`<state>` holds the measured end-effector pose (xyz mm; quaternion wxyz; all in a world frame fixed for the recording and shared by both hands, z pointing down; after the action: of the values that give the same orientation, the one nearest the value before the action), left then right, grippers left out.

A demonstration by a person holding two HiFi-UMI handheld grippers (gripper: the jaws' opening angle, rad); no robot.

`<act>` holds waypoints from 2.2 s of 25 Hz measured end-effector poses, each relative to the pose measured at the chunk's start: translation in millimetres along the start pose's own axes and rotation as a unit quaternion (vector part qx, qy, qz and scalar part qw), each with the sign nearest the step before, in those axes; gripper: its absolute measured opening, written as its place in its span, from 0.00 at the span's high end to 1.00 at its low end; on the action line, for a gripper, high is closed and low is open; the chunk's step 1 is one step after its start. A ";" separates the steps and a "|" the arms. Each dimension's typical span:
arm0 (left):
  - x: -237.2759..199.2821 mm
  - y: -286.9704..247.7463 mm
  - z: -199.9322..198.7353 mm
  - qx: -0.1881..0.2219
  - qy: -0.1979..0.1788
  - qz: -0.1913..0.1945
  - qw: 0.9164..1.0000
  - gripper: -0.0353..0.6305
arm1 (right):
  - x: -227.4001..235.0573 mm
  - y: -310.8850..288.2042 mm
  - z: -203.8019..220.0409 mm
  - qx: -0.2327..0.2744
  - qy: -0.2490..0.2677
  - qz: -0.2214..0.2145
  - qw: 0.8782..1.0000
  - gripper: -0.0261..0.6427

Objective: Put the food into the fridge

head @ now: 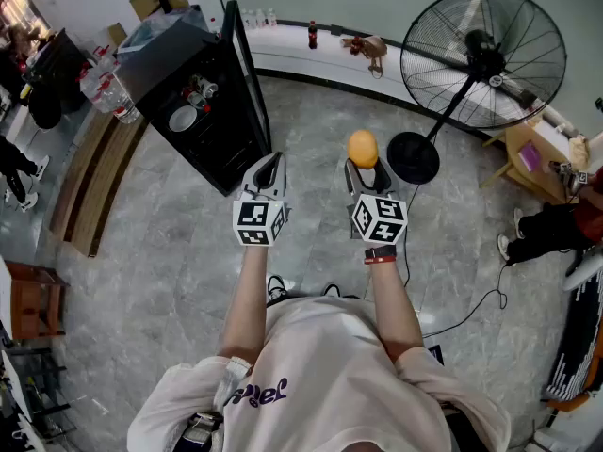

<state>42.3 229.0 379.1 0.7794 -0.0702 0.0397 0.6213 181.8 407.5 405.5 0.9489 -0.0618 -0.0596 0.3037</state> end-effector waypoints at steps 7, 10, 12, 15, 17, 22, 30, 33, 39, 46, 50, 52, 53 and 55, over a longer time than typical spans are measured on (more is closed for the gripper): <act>52.9 -9.0 21.7 -0.005 0.017 -0.012 1.000 0.92 | 42.5 19.9 13.8 -0.007 -0.004 -0.019 1.000 0.53; 59.9 -5.5 27.0 -0.017 0.011 -0.020 1.000 0.92 | 43.3 16.0 15.4 -0.007 -0.024 -0.034 0.999 0.53; 52.9 2.2 30.5 -0.026 0.011 -0.034 0.999 0.92 | 31.6 9.8 16.7 -0.009 -0.025 -0.051 0.998 0.53; 32.5 11.7 33.0 -0.029 0.015 -0.060 0.998 0.92 | 9.3 -8.9 18.1 -0.013 -0.023 -0.082 0.996 0.53; 13.0 16.1 33.3 -0.026 0.016 -0.080 0.996 0.92 | -9.7 -28.8 19.1 -0.013 -0.022 -0.106 0.994 0.53; -31.8 17.8 30.1 -0.010 0.019 -0.120 0.993 0.92 | -54.2 -79.7 16.7 -0.012 -0.010 -0.161 0.987 0.53; -111.2 25.8 -4.5 0.021 0.016 -0.185 0.982 0.92 | -143.3 -154.1 -5.3 -0.016 0.013 -0.252 0.968 0.53; -139.7 32.2 -11.2 0.032 0.019 -0.207 0.978 0.92 | -173.3 -175.6 -7.2 -0.018 0.011 -0.275 0.961 0.53; -190.6 45.8 -14.6 0.037 0.038 -0.242 0.969 0.92 | -219.3 -208.5 -10.2 -0.033 0.019 -0.302 0.953 0.53; -226.9 31.9 -14.5 0.043 0.051 -0.256 0.964 0.92 | -235.1 -241.1 -8.2 -0.045 0.030 -0.318 0.947 0.53; -245.3 18.1 -20.9 0.046 0.050 -0.252 0.965 0.92 | -244.4 -262.7 -16.7 -0.040 0.035 -0.322 0.945 0.53; -255.5 11.7 -22.7 0.045 0.049 -0.250 0.966 0.92 | -249.6 -273.7 -18.7 -0.037 0.035 -0.324 0.945 0.53; -260.5 9.1 -23.3 0.044 0.047 -0.249 0.966 0.92 | -252.5 -279.1 -18.6 -0.038 0.034 -0.324 0.945 0.53; -272.2 5.5 -24.0 0.042 0.041 -0.248 0.967 0.92 | -259.9 -290.3 -17.1 -0.040 0.033 -0.326 0.944 0.53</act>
<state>-23.7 -35.8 395.7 0.9091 -0.0709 0.0788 0.4029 139.5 19.9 413.6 0.9942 -0.0870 -0.0574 -0.0270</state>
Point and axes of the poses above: the fingertips, and each gripper's own axes: y backward along the fingers, x to its right, z out of its underside, the point moved 6 cm from there along y, backward along the fingers, and after that the axes turned 8 degrees about y, right-handed, at the moved point
